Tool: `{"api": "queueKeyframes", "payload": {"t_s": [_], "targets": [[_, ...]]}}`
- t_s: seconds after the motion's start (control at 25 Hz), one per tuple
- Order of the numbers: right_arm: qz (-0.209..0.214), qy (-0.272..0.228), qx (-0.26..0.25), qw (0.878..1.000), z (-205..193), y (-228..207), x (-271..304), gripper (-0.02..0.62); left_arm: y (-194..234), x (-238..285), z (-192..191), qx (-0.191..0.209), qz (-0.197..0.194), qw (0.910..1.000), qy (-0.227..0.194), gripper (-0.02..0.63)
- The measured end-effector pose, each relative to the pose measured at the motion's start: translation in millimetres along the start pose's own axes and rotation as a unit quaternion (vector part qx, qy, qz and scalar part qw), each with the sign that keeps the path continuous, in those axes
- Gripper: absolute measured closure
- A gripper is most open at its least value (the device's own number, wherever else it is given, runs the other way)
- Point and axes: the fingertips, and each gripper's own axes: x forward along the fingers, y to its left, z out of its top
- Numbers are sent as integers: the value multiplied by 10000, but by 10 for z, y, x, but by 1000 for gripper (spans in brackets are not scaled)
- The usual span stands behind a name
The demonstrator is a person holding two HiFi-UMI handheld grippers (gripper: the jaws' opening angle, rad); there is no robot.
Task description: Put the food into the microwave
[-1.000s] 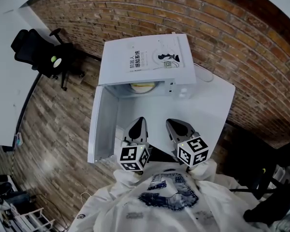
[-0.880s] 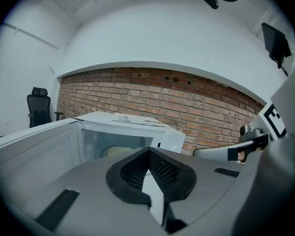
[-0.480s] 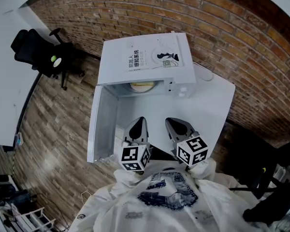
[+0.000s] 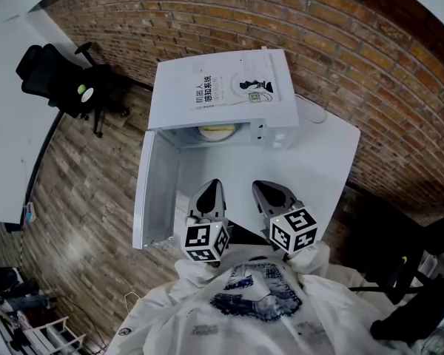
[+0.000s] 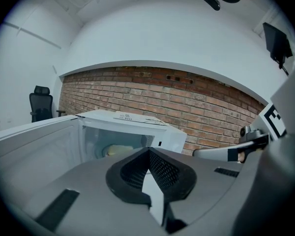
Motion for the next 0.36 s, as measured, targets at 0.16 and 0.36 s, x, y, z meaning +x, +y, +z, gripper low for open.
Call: {"api": "queueKeyframes", "payload": {"t_s": [0.16,0.36], "targets": [[-15,23,57,10000,-22,-24,-7,581,-9,12,-14,-23,-3,10000,-2,600],[-46,37,118,9999,-43,-57,-20,581,-35,40,-23,-12,-36,10000,6,600]]}}
